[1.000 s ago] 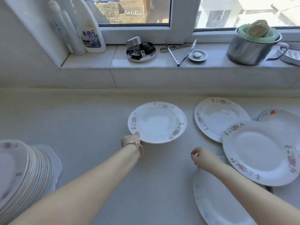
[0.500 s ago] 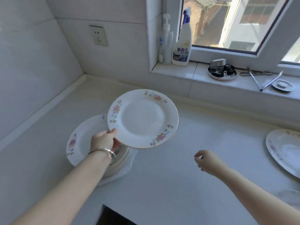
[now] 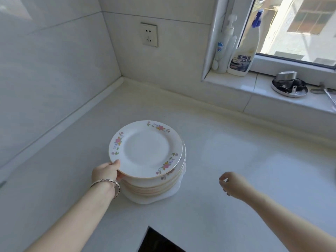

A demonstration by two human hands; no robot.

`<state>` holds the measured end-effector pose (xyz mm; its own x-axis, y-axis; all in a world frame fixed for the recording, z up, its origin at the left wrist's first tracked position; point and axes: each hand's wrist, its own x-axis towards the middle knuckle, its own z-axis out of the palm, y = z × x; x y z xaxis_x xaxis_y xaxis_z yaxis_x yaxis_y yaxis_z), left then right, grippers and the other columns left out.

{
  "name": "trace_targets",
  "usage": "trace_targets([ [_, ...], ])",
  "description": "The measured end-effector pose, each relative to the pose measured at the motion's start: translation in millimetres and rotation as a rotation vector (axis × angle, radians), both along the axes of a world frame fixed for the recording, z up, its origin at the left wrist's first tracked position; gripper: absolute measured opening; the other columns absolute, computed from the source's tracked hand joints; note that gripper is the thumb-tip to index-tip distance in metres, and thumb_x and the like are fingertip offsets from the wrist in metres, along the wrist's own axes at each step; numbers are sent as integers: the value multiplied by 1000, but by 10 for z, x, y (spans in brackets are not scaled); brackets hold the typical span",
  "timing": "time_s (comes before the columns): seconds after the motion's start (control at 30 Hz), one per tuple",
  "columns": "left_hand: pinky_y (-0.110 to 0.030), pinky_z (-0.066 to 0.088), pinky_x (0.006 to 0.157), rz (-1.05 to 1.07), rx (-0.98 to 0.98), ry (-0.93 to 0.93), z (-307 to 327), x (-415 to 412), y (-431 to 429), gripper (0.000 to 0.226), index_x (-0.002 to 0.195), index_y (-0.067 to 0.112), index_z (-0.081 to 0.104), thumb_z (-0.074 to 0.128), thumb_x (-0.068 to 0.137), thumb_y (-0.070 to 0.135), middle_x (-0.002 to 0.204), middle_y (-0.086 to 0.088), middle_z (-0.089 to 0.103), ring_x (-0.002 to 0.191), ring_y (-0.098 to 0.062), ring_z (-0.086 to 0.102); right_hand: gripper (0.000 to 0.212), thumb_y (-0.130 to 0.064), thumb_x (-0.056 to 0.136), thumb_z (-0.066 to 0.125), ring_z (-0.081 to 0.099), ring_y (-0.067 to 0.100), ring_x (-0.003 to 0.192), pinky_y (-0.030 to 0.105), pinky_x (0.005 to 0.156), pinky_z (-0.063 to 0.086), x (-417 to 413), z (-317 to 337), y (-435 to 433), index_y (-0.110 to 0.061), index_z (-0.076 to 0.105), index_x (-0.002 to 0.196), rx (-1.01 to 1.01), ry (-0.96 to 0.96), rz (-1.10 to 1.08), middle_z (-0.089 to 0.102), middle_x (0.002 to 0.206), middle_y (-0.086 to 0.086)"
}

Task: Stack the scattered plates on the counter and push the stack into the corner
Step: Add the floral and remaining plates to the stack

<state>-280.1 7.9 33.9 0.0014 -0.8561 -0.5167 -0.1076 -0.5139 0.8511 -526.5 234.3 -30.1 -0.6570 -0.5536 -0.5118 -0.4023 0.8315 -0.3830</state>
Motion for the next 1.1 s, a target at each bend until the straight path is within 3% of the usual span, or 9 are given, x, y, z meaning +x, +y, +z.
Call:
trace_targets([
  [0.23, -22, 51, 36, -170, 91, -19, -91, 32, -114, 26, 66, 1, 52, 49, 92, -3, 72, -11, 57, 63, -22, 55, 13, -22, 91, 46, 53, 17, 77, 25, 76, 47, 21, -37, -3, -20, 58, 96, 49, 15, 9, 56, 86, -2],
  [0.43, -28, 53, 46, -515, -46, -477, -120, 128, -269, 32, 61, 1, 58, 59, 87, 20, 35, -4, 59, 31, -17, 52, 11, -22, 91, 46, 52, 16, 78, 21, 72, 41, 30, -77, -67, -21, 56, 95, 68, 9, 40, 55, 87, -1],
  [0.6, -38, 57, 55, -718, -127, -662, -43, 129, -216, 42, 64, 1, 65, 65, 81, 39, 54, -14, 64, 45, -25, 54, 12, -22, 90, 47, 56, 19, 73, 27, 76, 50, 37, -111, -150, -20, 58, 94, 66, 8, 33, 59, 83, 1],
  [0.7, -33, 55, 57, -789, -146, -770, -11, 145, -160, 41, 71, 8, 66, 60, 82, 47, 52, -10, 63, 47, -25, 57, 13, -23, 90, 46, 56, 19, 75, 29, 80, 52, 56, -118, -180, -20, 59, 94, 70, 5, 41, 59, 84, 1],
  [0.77, -28, 51, 64, -893, -212, -964, 54, 123, -131, 47, 88, 9, 67, 52, 85, 53, 62, -9, 64, 64, -27, 65, 21, -23, 91, 45, 57, 19, 76, 28, 80, 51, 67, -134, -181, -17, 62, 102, 75, -4, 43, 59, 86, 1],
  [0.87, -28, 47, 77, -989, -426, -1261, 216, 12, -83, 47, 104, 13, 61, 40, 90, 53, 101, -10, 67, 99, -27, 64, 24, -23, 91, 45, 58, 19, 76, 27, 76, 51, 77, -144, -163, -15, 63, 105, 75, -3, 44, 59, 85, 1],
  [0.9, -27, 45, 75, -1000, -485, -1262, 264, -49, -56, 42, 98, 14, 60, 39, 92, 49, 101, -9, 67, 99, -27, 63, 26, -22, 91, 45, 57, 18, 76, 26, 75, 49, 77, -149, -149, -13, 63, 107, 71, -4, 39, 59, 85, 1],
  [1.0, -26, 37, 63, -1057, -613, -996, 332, -323, 114, 35, 64, 20, 43, 44, 93, 40, 66, 2, 53, 76, -27, 56, 28, -21, 91, 45, 54, 19, 76, 23, 72, 44, 69, -171, -57, -10, 63, 109, 53, -10, -9, 57, 85, 1],
  [1.1, -27, 39, 64, -1172, -630, -733, 280, -696, 409, 35, 59, 22, 37, 48, 90, 35, 58, 7, 48, 67, -22, 51, 27, -20, 91, 44, 53, 20, 76, 24, 72, 43, 56, -163, 147, -10, 62, 108, 49, -33, -89, 55, 86, 2],
])
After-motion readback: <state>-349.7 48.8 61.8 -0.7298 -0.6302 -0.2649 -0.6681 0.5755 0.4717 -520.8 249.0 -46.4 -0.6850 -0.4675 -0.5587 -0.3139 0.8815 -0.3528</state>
